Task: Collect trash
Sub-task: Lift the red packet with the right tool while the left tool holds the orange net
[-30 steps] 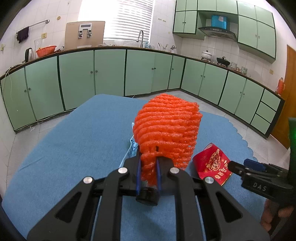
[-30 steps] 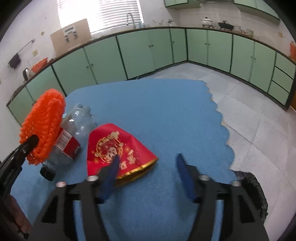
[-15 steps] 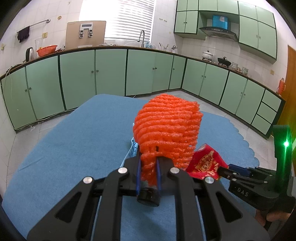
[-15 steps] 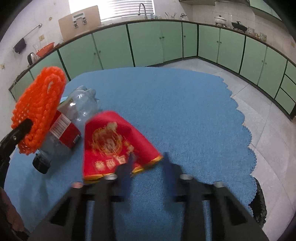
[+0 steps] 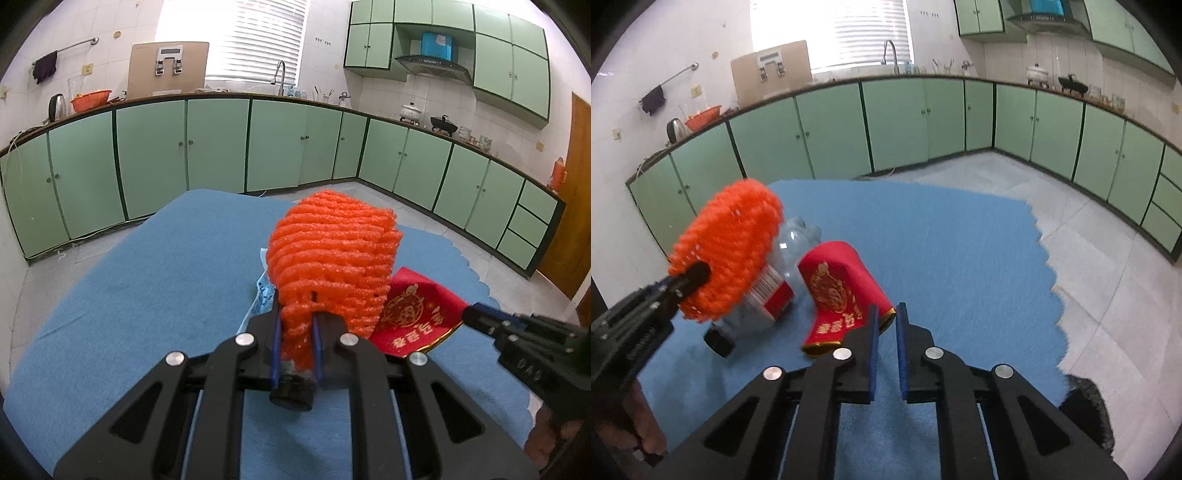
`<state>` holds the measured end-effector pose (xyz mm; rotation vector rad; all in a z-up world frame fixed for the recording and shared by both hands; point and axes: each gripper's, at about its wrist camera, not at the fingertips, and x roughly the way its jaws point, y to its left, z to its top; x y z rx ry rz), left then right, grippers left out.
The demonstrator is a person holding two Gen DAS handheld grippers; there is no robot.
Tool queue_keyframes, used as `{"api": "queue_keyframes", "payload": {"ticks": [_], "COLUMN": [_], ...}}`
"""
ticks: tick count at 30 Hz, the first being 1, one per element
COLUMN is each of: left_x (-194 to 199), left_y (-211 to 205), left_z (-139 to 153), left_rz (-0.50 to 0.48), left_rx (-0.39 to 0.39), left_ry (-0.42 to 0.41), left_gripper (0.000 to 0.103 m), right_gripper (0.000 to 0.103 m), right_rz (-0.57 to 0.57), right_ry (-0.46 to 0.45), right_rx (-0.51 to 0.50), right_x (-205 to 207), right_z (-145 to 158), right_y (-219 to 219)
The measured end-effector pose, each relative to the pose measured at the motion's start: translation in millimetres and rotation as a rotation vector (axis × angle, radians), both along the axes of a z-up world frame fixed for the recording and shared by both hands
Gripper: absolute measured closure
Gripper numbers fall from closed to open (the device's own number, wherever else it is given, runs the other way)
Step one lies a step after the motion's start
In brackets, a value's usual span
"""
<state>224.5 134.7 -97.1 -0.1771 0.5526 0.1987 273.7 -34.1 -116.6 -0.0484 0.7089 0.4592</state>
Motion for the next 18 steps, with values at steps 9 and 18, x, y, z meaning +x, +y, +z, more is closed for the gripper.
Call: {"api": "queue_keyframes", "payload": {"ticks": [9,18], "left_x": [-3.8,-6.0], "left_y": [-26.0,-40.7], "left_z": [12.2,11.0], "left_rz": [-0.074,-0.099], "left_rx": [0.01,0.013], "left_ry": [-0.03,-0.023], "left_gripper": [0.091,0.091], "right_gripper": [0.103,0.103], "right_rz": [-0.044,-0.029], "right_ry": [-0.072,0.031], "right_rx": [-0.028,0.026], "right_x": [-12.5,-10.1], "right_z": [30.9,17.1], "right_y": [-26.0,-48.8]}}
